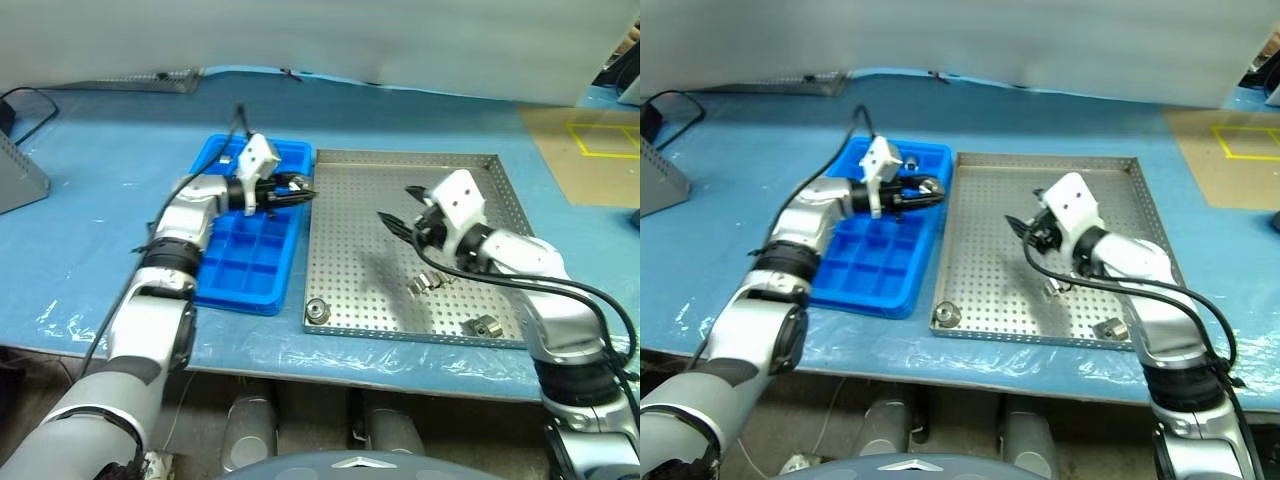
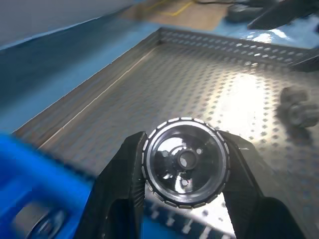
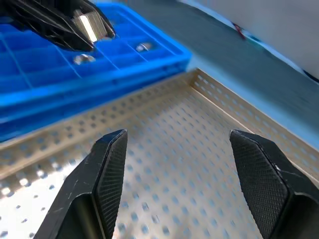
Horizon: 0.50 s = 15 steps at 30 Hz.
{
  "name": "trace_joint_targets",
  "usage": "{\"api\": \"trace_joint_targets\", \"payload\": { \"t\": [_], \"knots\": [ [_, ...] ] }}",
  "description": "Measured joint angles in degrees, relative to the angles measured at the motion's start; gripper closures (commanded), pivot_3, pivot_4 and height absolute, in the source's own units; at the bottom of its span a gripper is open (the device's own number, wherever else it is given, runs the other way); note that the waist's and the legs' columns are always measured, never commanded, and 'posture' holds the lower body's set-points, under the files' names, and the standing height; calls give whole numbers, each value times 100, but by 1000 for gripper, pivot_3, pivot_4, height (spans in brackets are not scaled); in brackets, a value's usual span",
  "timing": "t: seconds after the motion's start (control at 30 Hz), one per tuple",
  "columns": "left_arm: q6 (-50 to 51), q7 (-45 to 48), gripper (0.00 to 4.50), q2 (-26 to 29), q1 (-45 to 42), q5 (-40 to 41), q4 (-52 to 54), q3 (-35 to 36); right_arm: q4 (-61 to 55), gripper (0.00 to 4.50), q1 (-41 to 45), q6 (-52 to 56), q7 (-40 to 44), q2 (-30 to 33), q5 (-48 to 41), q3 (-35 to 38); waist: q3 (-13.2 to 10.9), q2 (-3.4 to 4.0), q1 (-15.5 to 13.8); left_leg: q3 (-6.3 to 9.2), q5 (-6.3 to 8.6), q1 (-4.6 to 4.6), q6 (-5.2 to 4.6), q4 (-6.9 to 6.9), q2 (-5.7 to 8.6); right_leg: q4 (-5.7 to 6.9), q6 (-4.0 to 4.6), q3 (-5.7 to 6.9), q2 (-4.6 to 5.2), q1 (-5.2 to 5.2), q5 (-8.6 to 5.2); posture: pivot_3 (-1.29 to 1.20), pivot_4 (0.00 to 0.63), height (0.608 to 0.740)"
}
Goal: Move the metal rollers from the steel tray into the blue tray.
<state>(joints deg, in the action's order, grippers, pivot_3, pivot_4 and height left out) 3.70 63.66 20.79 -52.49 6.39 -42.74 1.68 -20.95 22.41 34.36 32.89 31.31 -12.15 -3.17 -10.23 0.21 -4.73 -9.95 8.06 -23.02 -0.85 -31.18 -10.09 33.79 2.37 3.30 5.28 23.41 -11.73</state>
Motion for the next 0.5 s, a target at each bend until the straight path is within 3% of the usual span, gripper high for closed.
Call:
{"api": "trace_joint_targets", "payload": {
  "t": [0.17, 0.37, 0.5],
  "knots": [
    [118, -956, 2724, 388, 670, -58, 483, 177, 917, 1120, 654, -568, 273, -415, 129, -507, 0, 0, -274, 1, 4, -20, -4, -5, 0, 1, 5, 10, 6, 11, -3, 287, 150, 740],
    [284, -1551, 2724, 302, 1161, -167, 697, 88, 1599, 1120, 942, -1032, 469, -583, 278, -625, -3, -5, -555, 9, 0, -27, 2, -14, -5, 11, 4, 13, 7, 12, -2, 302, 150, 740],
    [333, -1673, 2724, 266, 1203, -128, 882, 53, 1648, 1120, 965, -1128, 562, -638, 313, -667, -3, -5, -581, 11, -5, -22, 10, -13, -9, 21, 4, 13, 6, 13, -2, 306, 150, 740]
  ]
}}
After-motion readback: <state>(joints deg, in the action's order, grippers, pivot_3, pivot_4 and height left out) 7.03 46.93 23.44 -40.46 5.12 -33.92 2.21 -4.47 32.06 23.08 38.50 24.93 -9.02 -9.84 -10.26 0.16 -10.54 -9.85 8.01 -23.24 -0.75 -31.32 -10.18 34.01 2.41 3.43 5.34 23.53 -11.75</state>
